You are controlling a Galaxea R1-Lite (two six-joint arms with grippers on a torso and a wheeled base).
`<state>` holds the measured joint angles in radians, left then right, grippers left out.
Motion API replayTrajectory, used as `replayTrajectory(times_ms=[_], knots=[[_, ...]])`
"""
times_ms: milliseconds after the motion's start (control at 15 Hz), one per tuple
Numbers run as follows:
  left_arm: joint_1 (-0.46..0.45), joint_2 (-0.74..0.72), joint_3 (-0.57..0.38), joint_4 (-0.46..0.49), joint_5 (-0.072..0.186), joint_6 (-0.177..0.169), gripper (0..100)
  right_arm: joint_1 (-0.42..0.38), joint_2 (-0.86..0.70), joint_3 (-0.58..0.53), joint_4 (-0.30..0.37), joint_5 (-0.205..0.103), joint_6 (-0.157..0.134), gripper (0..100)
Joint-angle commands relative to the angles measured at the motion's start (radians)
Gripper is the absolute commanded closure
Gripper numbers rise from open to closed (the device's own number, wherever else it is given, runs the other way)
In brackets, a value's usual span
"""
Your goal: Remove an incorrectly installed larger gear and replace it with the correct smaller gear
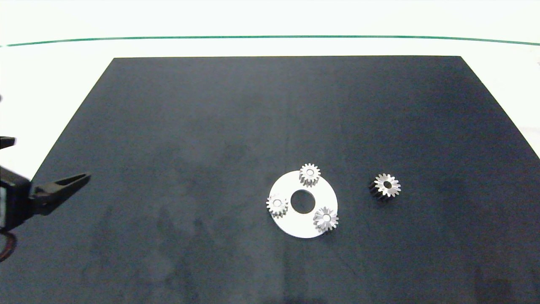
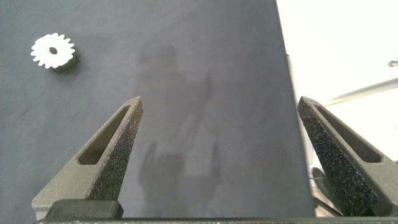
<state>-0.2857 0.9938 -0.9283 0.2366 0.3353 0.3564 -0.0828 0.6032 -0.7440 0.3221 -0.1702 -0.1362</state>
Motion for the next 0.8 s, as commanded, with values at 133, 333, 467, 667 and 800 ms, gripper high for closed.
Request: replayTrajectory(times_ms=[133,333,467,667,800], knots=[[0.198,-0.264,0.003,0.072,0.002,0.0,0,-0.064,-0.077,0.002,0.002,-0.005,0.0,0],[0.28,-0.406,0.017,0.115,0.001,0.0,0,-0.089,-0.172,0.0,0.0,-0.043,-0.003,0],[0.316,-0.497,0.019,0.158,0.002,0.0,0,-0.084,-0.25,0.002,0.003,-0.043,-0.01,0],[0.355,-0.612,0.022,0.221,0.002,-0.01,0,-0.025,-0.376,0.029,0.003,-0.043,-0.023,0],[0.364,-0.707,0.026,0.303,0.001,-0.02,0,0.024,-0.471,0.069,0.005,-0.046,-0.051,0]])
